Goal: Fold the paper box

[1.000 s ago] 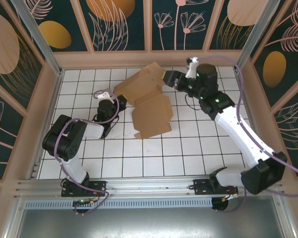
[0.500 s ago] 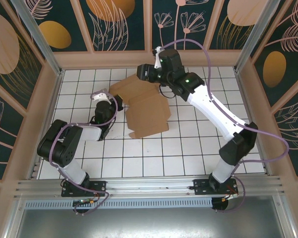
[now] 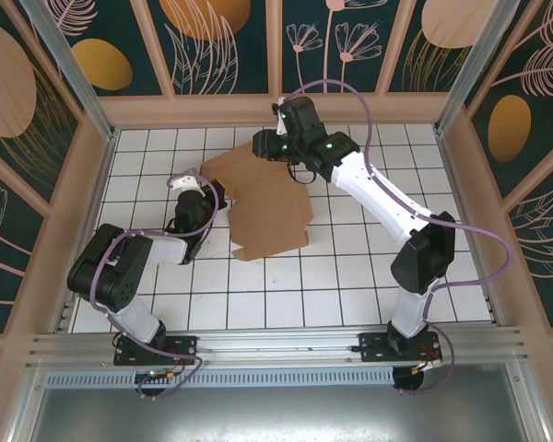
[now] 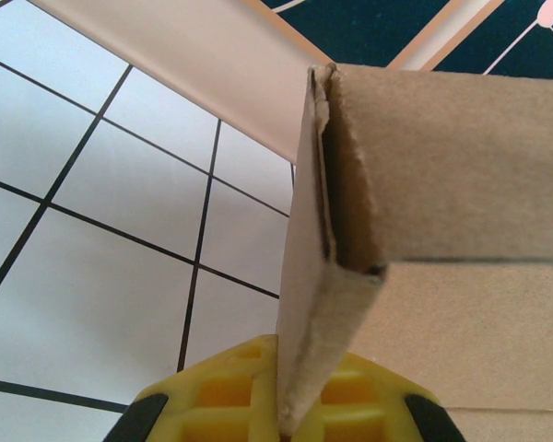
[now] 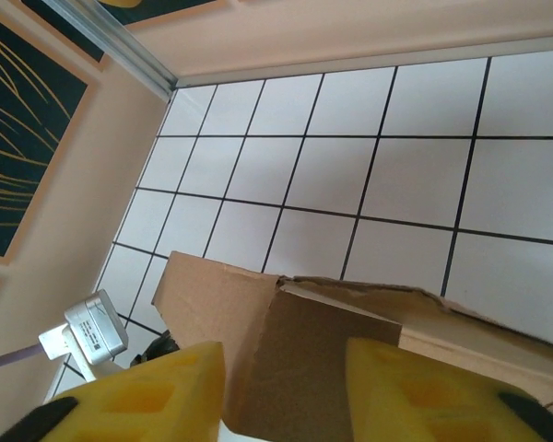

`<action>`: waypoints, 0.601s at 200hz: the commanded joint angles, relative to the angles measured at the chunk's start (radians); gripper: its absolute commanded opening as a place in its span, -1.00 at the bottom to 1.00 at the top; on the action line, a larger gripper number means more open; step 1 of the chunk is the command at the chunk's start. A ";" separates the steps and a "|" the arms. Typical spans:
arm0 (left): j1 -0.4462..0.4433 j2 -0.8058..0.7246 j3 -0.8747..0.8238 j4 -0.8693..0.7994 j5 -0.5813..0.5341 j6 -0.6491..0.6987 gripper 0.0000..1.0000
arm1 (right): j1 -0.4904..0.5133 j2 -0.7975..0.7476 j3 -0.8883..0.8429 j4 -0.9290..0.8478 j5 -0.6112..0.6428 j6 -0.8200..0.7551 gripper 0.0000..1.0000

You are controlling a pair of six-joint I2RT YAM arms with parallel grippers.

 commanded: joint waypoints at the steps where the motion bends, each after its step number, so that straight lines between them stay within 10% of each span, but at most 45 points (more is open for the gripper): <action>1: -0.003 -0.024 -0.003 0.009 -0.009 0.016 -1.00 | 0.003 0.022 0.041 -0.011 -0.018 0.007 -0.39; 50: -0.003 -0.021 -0.002 0.000 -0.006 0.016 -1.00 | 0.002 0.025 0.038 -0.011 -0.023 0.008 -0.89; 97: -0.003 -0.023 -0.004 0.005 -0.007 0.014 -1.00 | -0.001 0.013 0.017 0.014 -0.030 0.016 -0.48; 120: -0.002 -0.024 -0.004 0.000 -0.007 0.016 -1.00 | -0.003 0.009 0.011 0.022 -0.043 0.013 -0.88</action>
